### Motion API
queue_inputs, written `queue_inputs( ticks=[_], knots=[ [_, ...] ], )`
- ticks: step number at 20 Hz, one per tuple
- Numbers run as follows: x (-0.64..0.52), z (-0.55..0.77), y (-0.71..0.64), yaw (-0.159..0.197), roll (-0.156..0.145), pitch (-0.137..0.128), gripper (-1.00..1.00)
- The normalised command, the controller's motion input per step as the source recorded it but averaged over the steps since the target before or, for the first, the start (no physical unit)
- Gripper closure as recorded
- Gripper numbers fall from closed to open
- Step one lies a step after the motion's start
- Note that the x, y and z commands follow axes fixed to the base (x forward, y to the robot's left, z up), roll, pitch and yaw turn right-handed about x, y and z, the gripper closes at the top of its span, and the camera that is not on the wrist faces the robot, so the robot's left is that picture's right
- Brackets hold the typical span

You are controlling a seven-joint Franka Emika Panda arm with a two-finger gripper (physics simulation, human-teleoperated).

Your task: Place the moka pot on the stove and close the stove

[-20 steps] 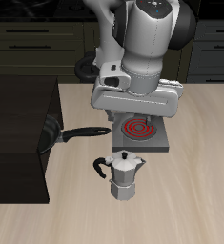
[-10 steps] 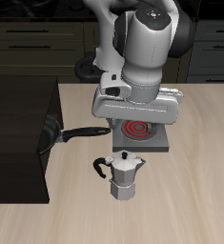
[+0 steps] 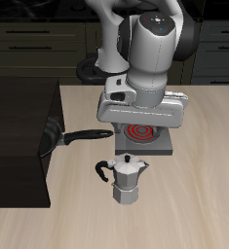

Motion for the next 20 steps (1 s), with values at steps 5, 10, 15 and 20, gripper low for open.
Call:
queue_inputs(
  ticks=[5, 10, 15, 20],
  knots=[
    [-0.06, 0.0, 0.0, -0.008, 0.01, -0.02, -1.0],
    [0.06, -0.13, -0.11, -0.015, -0.013, -0.007, -1.0],
    [0.06, -0.2, -0.04, 0.012, -0.009, -0.003, -1.0],
    [-0.02, -0.17, -0.01, -0.015, -0.006, 0.006, -1.0]
  ],
)
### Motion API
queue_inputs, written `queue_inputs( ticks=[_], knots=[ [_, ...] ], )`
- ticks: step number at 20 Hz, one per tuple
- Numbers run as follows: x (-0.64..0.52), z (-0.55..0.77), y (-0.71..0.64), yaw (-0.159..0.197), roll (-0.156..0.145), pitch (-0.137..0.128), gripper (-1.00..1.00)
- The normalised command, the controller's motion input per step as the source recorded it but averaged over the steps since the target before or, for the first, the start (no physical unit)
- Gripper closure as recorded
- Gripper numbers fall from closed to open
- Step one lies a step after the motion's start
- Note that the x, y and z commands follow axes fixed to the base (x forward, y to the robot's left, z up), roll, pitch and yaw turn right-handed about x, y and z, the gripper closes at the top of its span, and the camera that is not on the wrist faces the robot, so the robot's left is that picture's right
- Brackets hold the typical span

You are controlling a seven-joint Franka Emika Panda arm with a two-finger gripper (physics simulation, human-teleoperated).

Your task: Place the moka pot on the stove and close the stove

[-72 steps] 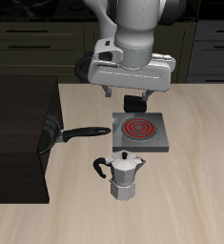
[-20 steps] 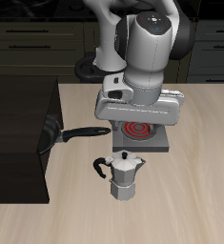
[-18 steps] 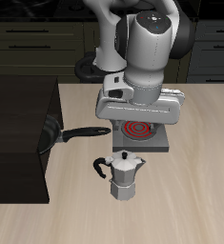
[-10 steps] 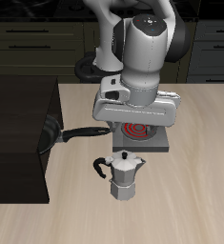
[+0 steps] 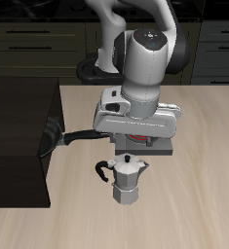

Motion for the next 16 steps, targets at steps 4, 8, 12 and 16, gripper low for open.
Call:
queue_inputs(
  ticks=[4, 8, 12, 16],
  knots=[
    [-0.21, -0.08, -0.02, -0.056, -0.019, -0.008, -1.0],
    [-0.27, -0.05, 0.04, 0.02, 0.019, -0.039, -1.0],
    [-0.14, -0.08, -0.01, 0.098, 0.012, -0.048, -1.0],
    [-0.11, -0.16, 0.01, 0.05, -0.002, -0.014, -1.0]
  ],
)
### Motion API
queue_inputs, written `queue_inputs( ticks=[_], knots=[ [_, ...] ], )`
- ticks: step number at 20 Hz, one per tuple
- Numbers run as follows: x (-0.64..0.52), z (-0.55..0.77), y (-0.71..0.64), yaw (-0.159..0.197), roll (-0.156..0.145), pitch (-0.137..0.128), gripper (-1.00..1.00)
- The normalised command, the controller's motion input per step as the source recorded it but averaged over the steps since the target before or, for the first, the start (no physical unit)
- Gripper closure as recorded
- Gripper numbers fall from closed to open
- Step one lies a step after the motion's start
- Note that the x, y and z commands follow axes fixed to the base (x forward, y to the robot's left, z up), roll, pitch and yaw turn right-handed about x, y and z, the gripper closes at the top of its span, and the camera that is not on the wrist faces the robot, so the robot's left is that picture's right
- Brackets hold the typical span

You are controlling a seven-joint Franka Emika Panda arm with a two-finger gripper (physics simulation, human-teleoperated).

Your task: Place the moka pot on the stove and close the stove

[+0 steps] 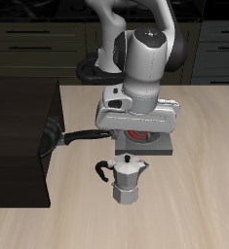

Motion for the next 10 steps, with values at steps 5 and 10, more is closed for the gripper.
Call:
queue_inputs(
  ticks=[5, 10],
  knots=[
    [0.04, -0.09, -0.07, 0.007, -0.01, -0.002, -1.0],
    [0.15, -0.14, -0.15, -0.008, -0.029, 0.02, -1.0]
  ],
)
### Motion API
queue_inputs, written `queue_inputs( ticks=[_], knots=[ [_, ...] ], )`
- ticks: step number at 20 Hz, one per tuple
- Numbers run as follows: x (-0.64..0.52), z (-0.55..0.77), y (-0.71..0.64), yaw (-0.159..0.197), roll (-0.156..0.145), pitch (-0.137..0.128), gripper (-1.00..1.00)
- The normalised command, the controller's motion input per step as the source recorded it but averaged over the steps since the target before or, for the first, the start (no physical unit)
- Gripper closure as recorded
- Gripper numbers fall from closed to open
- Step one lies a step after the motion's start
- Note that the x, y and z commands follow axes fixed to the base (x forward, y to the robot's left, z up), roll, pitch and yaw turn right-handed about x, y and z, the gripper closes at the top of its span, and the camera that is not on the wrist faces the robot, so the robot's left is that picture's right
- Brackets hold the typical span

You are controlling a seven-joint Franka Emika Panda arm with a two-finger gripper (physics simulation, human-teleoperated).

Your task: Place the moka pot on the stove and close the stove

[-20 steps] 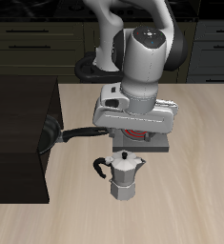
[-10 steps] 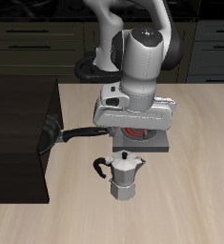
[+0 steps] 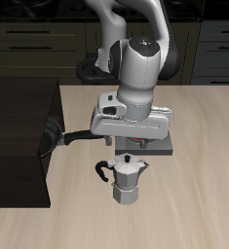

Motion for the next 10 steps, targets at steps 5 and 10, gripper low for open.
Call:
queue_inputs(
  ticks=[5, 10],
  knots=[
    [0.09, -0.05, -0.05, 0.012, -0.005, -0.003, -1.0],
    [0.14, -0.23, 0.04, 0.001, -0.005, 0.033, -1.0]
  ],
)
